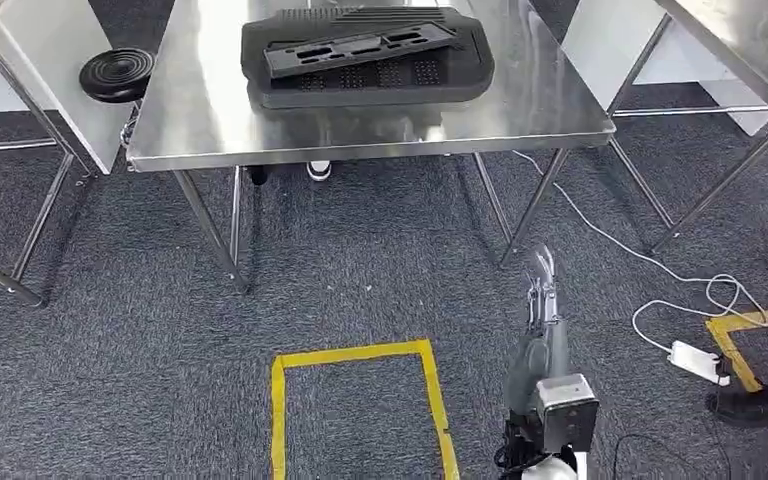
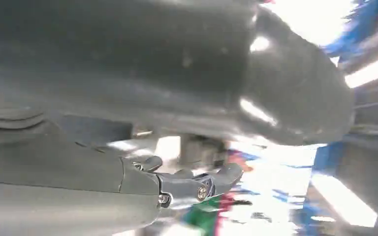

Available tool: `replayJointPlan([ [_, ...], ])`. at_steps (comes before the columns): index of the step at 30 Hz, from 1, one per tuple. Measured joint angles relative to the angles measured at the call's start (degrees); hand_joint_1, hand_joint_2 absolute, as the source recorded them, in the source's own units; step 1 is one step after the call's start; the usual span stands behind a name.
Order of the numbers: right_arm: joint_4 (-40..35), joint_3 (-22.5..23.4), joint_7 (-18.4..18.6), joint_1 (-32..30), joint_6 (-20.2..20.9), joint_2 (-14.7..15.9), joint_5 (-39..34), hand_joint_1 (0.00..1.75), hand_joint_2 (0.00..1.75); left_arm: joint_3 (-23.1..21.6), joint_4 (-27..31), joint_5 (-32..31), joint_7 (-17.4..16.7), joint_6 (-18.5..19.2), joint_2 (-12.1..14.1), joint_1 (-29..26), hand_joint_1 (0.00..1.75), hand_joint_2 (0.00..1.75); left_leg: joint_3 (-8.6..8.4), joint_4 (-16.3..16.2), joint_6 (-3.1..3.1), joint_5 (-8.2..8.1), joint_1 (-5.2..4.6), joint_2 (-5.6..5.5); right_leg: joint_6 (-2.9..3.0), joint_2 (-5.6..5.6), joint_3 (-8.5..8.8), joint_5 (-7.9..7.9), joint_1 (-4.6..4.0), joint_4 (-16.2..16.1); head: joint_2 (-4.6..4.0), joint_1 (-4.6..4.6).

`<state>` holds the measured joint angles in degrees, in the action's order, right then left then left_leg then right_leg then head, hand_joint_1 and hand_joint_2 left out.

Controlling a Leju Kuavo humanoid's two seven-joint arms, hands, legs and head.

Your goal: Take the parts from the cabinet and place them on the table.

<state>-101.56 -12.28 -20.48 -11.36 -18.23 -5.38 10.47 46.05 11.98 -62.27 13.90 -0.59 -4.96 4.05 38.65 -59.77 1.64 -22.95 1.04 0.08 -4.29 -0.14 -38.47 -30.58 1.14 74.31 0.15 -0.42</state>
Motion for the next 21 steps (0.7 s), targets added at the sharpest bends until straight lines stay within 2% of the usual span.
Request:
replayJointPlan([
  [1,2.21,1.78,-0.24,-0.2,0.52,0.02,-0.28,0.0,0.0,0.28,0.0,0.0,0.17,0.02,-0.07,-0.02,0.0,0.0,0.95,0.0,-0.14,0.83,0.0,-0.01,-0.44,0.0,3.05,1.68,0.0,-3.35,0.0,0.02],
  [2,3.54,3.08,-0.7,-0.28,1.03,0.04,-0.39,0.0,0.0,0.44,0.0,0.0,0.22,0.02,-0.09,-0.07,0.0,0.0,1.74,0.0,-0.35,1.6,0.0,-0.14,-0.21,0.0,6.81,2.15,-0.08,-7.91,0.0,0.02],
  [3,4.67,4.33,-0.96,-0.22,1.44,0.04,-0.37,0.0,0.0,0.48,0.0,0.0,0.26,0.02,-0.13,-0.08,0.0,0.0,2.13,-0.09,-0.6,2.3,0.02,-0.18,0.79,0.0,11.03,0.41,-0.29,-13.55,0.0,-0.02],
  [4,5.56,5.3,-0.62,-0.16,1.66,-0.04,-0.03,0.0,0.0,0.48,0.0,0.0,0.35,0.02,-0.22,-0.18,0.0,0.0,2.55,-0.07,-1.13,3.02,-0.16,-0.2,1.73,-0.06,14.53,-1.83,-0.75,-19.61,0.0,-0.02],
  [5,6.69,6.14,0.64,-0.31,1.29,-0.11,1.23,0.0,0.0,0.57,0.0,-0.02,0.37,0.02,-0.22,-0.35,0.0,0.0,2.08,0.85,-1.54,3.97,0.0,0.0,1.75,-0.03,13.16,-1.13,-0.99,-18.46,0.0,-0.22],
  [7,10.65,8.63,3.33,0.04,-0.22,-0.13,5.01,0.0,0.0,0.79,0.0,-0.02,0.37,0.02,-0.26,-0.37,0.0,0.0,1.72,1.96,-2.46,5.55,0.34,0.02,2.79,0.12,12.64,-0.29,-1.32,-18.82,0.0,0.11],
  [8,13.76,10.39,4.09,0.44,0.24,-0.18,5.44,0.0,0.0,0.92,-0.09,-0.04,0.37,-0.02,-0.26,-0.71,0.0,0.0,1.97,2.36,-2.83,5.86,0.38,-0.05,3.34,0.03,12.23,0.97,-0.45,-19.45,0.0,0.13],
  [9,17.26,12.18,4.04,1.14,0.39,-0.24,6.48,0.0,0.0,1.05,-0.07,-0.09,0.41,-0.09,-0.22,-0.71,0.0,0.0,2.59,1.24,-2.76,3.03,0.38,-0.12,3.67,-0.09,11.55,1.72,-0.17,-19.51,0.0,-0.07],
  [10,22.62,14.73,3.5,1.97,0.22,-0.13,8.53,0.0,0.0,1.25,-0.07,-0.11,0.41,-0.13,-0.24,-0.79,0.0,0.0,3.13,-1.59,-2.72,-1.43,0.34,-0.13,4.45,-0.16,10.73,2.49,-0.17,-19.51,0.0,-0.15],
  [11,28.85,17.66,2.8,2.89,-0.04,0.22,10.5,0.0,0.0,1.4,-0.07,-0.18,0.41,-0.18,-0.22,-0.97,0.0,0.0,3.76,-5.97,-2.9,-5.69,0.34,-0.23,4.49,-0.29,9.95,3.26,-0.2,-19.51,0.0,-0.29],
  [12,34.96,20.26,2.1,4.09,-0.57,0.59,11.88,0.0,0.0,1.55,-0.07,-0.41,0.41,-0.17,-0.24,-1.05,0.0,0.0,4.34,-10.36,-3.11,-8.41,0.34,-0.26,4.5,-0.42,9.17,3.99,-0.28,-19.45,0.0,-0.32],
  [13,41.42,22.93,1.48,5.51,-1.31,1.03,12.97,0.0,0.0,1.75,-0.09,-0.63,0.39,-0.17,-0.26,-1.07,0.0,0.0,4.64,-14.35,-3.3,-9.2,0.37,-0.25,4.44,-0.52,8.73,4.77,-0.35,-19.32,0.0,-0.28],
  [14,47.4,25.4,1.02,6.58,-2.21,1.49,13.55,0.0,0.0,1.88,-0.09,-0.7,0.37,-0.18,-0.26,-1.06,0.0,0.0,4.24,-16.49,-3.41,-7.99,0.38,-0.24,4.19,-0.66,7.76,5.41,-0.36,-19.12,0.0,-0.33],
  [15,52.93,27.81,1.03,7.42,-2.93,1.93,13.82,0.0,0.0,1.99,-0.09,-0.83,0.37,-0.18,-0.26,-1.04,0.0,0.0,2.92,-16.5,-3.5,-5.64,0.42,-0.24,3.92,-0.83,6.73,5.93,-0.33,-18.77,0.0,-0.31],
  [16,58.54,30.25,1.11,8.13,-3.43,2.34,13.9,0.0,0.0,2.1,-0.07,-1.05,0.35,-0.18,-0.24,-1.03,0.0,0.0,0.16,-14.08,-3.61,-3.5,0.57,-0.23,3.64,-0.96,5.62,6.36,-0.2,-18.2,0.0,-0.31],
  [17,62.52,32.02,1.13,8.59,-3.67,2.6,14.03,0.0,0.0,2.12,-0.04,-1.22,0.35,-0.17,-0.2,-1.02,0.0,0.0,-3.51,-9.97,-3.67,-3.03,0.76,-0.24,3.25,-0.97,4.62,6.62,-0.09,-17.57,0.0,-0.33],
  [18,66.14,33.56,1.13,9.19,-3.94,2.86,14.12,0.0,0.0,2.12,-0.02,-1.27,0.35,-0.17,-0.2,-0.86,0.0,0.0,-7.19,-4.44,-3.8,-5.59,0.92,-0.43,2.87,-0.98,3.75,6.87,-0.15,-16.56,0.0,-0.35],
  [19,68.65,34.66,1.24,9.52,-4.13,3.15,14.38,0.0,0.0,2.12,0.0,-1.29,0.33,-0.17,-0.2,-0.8,0.0,0.0,-9.59,-0.41,-3.66,-7.61,0.38,-0.73,2.48,-0.86,2.8,7.12,-0.41,-15.8,0.0,-0.31],
  [20,71.19,35.52,2.25,10.16,-4.13,3.24,15.02,0.0,0.0,2.16,0.0,-1.36,0.28,-0.2,-0.2,-0.73,0.0,0.0,-9.33,-0.23,-2.91,-8.0,0.31,-0.75,2.0,-0.85,2.5,7.5,-0.41,-15.68,0.0,-0.2],
  [21,74.14,36.27,4.38,10.74,-4.04,3.34,15.78,0.0,0.0,2.21,0.0,-1.42,0.28,-0.24,-0.22,-0.71,0.0,0.0,-8.91,-0.17,-2.42,-7.83,0.04,-0.64,1.7,-0.82,2.35,8.02,-0.29,-15.81,0.0,-0.28],
])
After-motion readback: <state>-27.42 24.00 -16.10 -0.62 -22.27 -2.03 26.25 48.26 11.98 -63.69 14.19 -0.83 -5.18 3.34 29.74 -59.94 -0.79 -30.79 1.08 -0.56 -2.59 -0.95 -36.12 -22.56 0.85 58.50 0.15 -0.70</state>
